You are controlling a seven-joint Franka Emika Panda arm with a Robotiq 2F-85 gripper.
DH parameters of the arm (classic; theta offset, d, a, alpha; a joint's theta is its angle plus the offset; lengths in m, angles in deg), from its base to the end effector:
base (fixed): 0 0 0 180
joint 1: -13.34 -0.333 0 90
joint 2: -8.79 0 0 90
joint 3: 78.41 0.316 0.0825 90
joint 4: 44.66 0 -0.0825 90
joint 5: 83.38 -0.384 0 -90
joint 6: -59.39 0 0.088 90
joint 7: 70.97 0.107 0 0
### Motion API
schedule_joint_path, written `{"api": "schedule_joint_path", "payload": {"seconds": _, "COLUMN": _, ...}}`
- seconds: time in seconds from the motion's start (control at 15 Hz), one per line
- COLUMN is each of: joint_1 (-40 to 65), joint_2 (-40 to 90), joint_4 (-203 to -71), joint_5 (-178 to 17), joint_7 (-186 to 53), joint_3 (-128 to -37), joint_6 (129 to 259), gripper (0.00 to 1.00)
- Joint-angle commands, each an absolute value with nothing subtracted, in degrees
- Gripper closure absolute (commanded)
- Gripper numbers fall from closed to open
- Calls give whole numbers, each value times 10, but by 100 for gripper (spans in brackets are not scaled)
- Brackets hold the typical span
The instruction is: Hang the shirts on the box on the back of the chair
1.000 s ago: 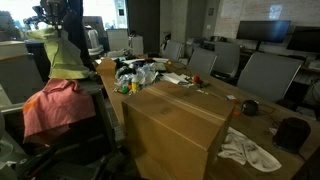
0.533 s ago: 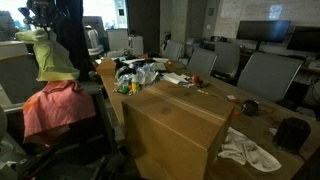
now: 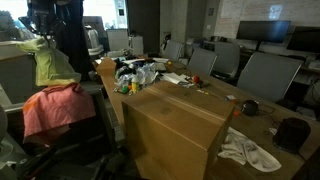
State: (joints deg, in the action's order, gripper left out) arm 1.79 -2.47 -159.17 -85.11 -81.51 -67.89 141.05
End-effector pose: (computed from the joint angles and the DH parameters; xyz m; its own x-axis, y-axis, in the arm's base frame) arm 0.4184 0.1789 0.5178 0.7836 0.5023 -0.3657 0.5181 -0.8531 -0.0616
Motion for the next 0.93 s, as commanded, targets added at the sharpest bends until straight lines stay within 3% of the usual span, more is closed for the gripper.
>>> {"api": "schedule_joint_path", "payload": {"seconds": 0.0, "joint_1": 18, "joint_2": -17, "joint_4": -1608, "joint_5": -866, "joint_7": -813, "joint_3": -681, "joint_6": 1439, "gripper": 99}}
{"api": "schedule_joint_path", "payload": {"seconds": 0.87, "joint_1": 23, "joint_2": 38, "joint_4": -1620, "joint_5": -861, "joint_7": -740, "joint_3": -678, "joint_6": 1455, "gripper": 99}}
